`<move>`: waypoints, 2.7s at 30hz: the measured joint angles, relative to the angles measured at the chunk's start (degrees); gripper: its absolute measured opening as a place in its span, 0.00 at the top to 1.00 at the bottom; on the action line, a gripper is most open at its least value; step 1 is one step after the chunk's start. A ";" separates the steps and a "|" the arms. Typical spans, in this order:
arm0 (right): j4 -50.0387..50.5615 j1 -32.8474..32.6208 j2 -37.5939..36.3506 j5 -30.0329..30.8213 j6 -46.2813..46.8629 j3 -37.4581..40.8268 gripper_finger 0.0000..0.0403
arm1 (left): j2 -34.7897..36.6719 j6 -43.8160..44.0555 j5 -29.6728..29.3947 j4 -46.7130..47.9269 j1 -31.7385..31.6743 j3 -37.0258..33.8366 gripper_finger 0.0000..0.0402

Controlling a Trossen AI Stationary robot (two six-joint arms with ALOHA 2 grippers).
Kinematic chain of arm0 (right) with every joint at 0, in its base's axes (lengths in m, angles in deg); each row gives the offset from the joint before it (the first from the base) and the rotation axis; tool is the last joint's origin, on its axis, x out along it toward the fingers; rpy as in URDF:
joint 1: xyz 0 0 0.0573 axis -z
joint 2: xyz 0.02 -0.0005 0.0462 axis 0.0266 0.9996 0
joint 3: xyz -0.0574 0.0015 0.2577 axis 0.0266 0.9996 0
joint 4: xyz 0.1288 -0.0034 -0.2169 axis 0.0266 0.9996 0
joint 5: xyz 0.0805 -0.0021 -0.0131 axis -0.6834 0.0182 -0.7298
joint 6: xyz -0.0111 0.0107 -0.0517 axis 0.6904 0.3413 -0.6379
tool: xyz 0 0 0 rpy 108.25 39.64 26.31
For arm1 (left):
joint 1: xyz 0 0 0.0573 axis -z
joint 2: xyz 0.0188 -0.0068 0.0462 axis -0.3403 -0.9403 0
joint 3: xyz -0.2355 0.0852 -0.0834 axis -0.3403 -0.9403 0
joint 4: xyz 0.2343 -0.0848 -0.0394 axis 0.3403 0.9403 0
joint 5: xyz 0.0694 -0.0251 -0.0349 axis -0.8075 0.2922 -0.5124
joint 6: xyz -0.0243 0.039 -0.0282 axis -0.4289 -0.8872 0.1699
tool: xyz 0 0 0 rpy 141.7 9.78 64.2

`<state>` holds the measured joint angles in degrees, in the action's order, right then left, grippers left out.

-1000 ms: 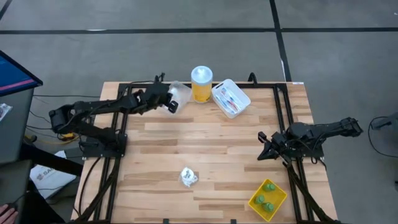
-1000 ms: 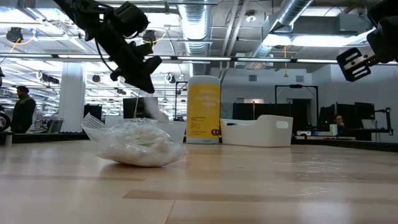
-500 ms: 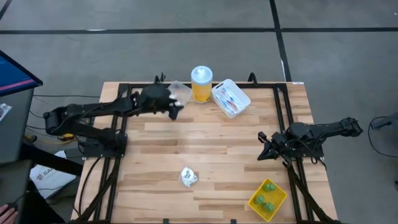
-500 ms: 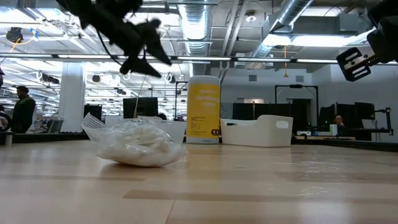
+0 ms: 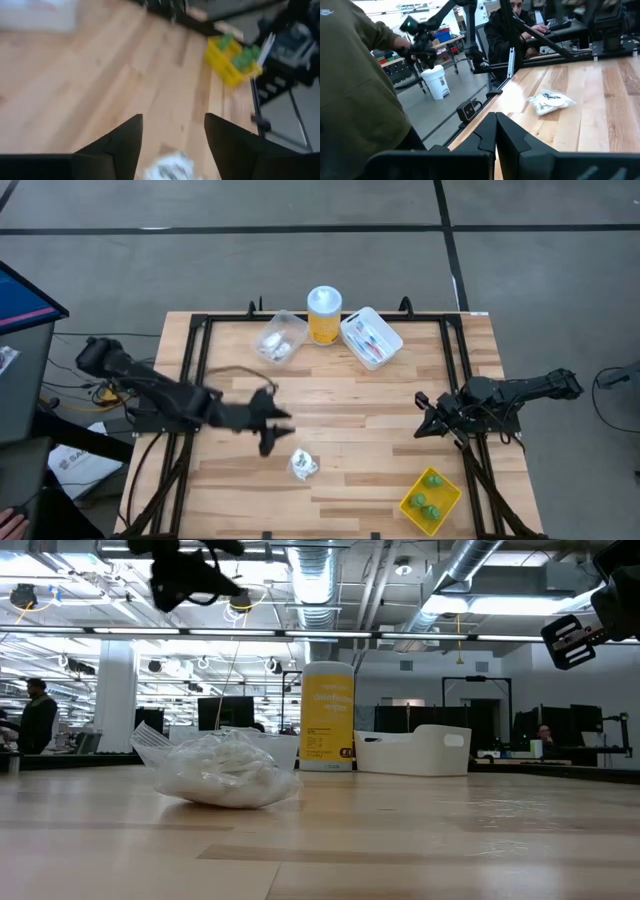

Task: Pick & Place Travel size toiletries
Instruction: Put the cotton pack into the transparent bin

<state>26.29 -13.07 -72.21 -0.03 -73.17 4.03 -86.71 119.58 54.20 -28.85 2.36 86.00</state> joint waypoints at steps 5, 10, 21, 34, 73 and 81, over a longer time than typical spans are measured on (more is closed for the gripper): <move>0.00 0.00 0.00 -0.02 1.95 0.00 1.00 | -7.60 5.79 -0.77 -0.24 6.74 -0.02 0.48; 0.00 0.00 0.00 0.00 3.17 0.00 1.00 | -14.99 4.08 0.83 -5.11 10.17 -0.04 0.48; 0.00 0.00 0.00 0.12 6.79 0.00 1.00 | -23.88 -1.54 3.24 -7.05 13.82 -0.04 0.48; 0.01 0.07 0.00 0.15 11.84 0.00 1.00 | -29.65 -6.27 -0.49 -7.78 14.23 0.00 0.48; 0.02 0.04 0.00 5.52 9.03 0.00 1.00 | -4.95 -15.43 -14.88 -6.42 -16.55 0.00 1.00; -0.02 0.07 -0.02 5.90 9.03 0.00 1.00 | -4.53 -19.77 -4.01 -6.62 -43.42 0.05 1.00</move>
<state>26.26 -13.01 -72.24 5.87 -64.14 4.03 -91.24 99.82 50.19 -35.47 -41.07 86.05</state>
